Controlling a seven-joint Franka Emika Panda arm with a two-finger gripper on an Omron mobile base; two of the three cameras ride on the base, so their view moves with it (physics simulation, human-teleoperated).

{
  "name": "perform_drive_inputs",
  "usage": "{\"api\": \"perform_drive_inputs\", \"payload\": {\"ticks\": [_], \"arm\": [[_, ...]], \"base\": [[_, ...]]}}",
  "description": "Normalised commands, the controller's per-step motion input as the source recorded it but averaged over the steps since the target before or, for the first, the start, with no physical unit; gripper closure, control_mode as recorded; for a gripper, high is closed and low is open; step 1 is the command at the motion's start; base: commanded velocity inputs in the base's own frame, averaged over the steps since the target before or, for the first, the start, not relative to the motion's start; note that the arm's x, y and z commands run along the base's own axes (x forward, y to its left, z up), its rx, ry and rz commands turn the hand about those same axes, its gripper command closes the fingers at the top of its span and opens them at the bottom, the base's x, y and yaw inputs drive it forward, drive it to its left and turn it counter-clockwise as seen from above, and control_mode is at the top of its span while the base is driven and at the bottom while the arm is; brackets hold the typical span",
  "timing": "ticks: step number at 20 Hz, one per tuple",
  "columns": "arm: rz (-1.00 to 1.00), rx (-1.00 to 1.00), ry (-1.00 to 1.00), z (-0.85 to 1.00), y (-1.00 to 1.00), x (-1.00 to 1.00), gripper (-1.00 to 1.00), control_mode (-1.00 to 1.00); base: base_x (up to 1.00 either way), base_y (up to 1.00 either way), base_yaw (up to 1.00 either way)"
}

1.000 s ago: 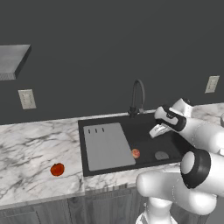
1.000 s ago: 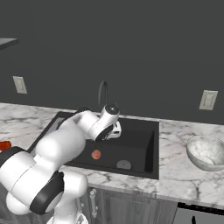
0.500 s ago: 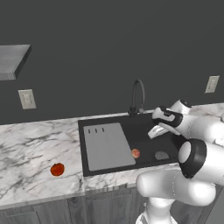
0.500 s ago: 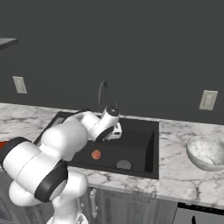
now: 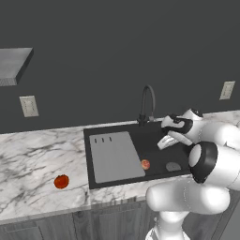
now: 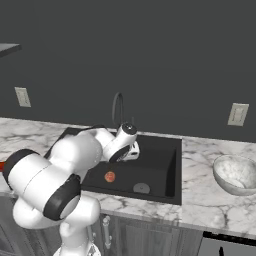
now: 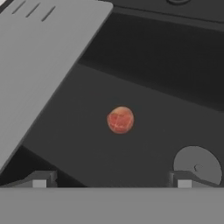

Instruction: Remove the tomato and peach from the sink. Then move the bowl and cup from the counter to the sink for washing.

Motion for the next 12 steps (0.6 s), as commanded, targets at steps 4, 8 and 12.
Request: {"api": "perform_drive_inputs", "payload": {"ticks": [4,8,12], "arm": [[0.00,0.00,0.00,-0.12,0.00,0.10,-1.00,-1.00],[0.00,0.00,0.00,-0.10,0.00,0.11,-1.00,-1.00],[0.00,0.00,0.00,-0.10,0.00,0.12,-1.00,-1.00]], "base": [[0.00,0.00,0.00],[0.00,0.00,0.00],[0.00,0.00,0.00]]}}
